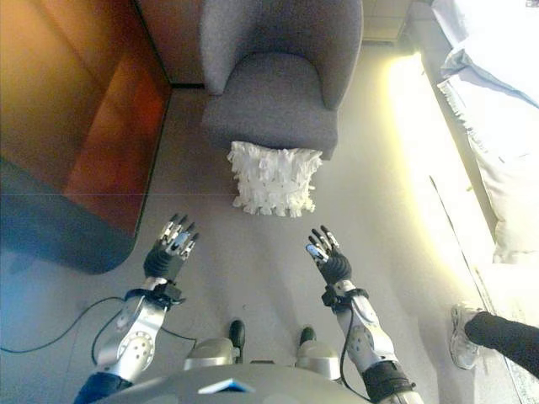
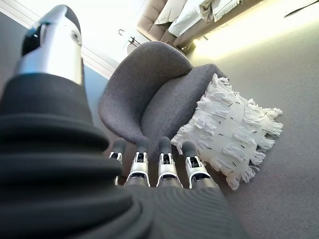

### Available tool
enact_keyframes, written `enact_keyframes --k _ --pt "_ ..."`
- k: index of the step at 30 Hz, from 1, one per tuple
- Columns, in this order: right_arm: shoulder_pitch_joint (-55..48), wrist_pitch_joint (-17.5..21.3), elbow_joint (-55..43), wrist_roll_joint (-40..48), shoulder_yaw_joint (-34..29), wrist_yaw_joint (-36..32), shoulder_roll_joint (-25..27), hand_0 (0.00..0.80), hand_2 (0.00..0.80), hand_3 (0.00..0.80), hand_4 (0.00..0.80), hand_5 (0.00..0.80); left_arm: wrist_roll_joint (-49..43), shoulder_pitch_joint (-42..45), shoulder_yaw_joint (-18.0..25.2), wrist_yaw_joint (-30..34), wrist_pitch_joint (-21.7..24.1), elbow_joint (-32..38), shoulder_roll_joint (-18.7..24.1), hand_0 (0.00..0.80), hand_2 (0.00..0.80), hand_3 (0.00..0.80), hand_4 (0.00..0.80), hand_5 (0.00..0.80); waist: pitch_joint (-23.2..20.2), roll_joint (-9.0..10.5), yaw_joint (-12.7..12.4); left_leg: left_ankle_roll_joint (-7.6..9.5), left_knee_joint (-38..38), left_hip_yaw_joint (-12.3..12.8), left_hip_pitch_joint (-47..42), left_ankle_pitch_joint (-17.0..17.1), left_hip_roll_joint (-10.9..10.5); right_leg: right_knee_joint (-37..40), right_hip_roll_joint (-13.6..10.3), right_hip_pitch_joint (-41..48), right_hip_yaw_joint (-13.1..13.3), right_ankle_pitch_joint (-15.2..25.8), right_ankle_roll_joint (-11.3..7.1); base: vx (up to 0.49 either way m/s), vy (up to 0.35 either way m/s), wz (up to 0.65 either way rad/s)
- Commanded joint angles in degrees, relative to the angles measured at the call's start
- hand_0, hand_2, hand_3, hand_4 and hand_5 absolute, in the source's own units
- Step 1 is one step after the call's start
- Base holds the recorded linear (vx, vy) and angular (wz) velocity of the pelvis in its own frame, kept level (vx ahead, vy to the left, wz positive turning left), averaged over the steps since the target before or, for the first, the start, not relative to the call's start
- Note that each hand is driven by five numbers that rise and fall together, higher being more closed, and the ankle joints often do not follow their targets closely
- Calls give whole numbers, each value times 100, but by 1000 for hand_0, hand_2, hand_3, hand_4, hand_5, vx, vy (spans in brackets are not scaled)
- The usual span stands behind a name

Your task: Pick up the cushion and take it to the sofa

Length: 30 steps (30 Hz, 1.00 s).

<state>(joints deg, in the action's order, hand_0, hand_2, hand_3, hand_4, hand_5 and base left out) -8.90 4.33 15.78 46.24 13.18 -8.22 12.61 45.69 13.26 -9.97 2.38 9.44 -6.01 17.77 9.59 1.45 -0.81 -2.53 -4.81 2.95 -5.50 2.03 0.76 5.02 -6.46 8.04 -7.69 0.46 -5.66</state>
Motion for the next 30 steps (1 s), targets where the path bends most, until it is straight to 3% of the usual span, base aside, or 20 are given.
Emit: enact_keyframes --k 1,25,30 --pt "173 262 -425 73 17 -108 11 0 0 0 0 0 -342 -101 83 17 390 352 61 0 0 0 0 0 -95 -29 -3 177 350 411 53 -505 -65 -352 179 -320 -137 -107 -37 0 0 0" --pt "89 152 -463 50 15 -107 30 0 0 0 0 0 -72 82 153 234 426 423 23 0 0 0 0 0 -92 7 -39 182 711 432 111 -678 -84 -423 95 -285 -156 -146 -25 7 1 0" --pt "-8 208 -526 83 -45 -81 54 0 0 0 0 0 -17 127 174 356 320 472 38 0 0 0 0 0 -105 39 -5 201 744 724 100 -705 -73 -449 36 -258 -255 -143 -64 18 30 1"
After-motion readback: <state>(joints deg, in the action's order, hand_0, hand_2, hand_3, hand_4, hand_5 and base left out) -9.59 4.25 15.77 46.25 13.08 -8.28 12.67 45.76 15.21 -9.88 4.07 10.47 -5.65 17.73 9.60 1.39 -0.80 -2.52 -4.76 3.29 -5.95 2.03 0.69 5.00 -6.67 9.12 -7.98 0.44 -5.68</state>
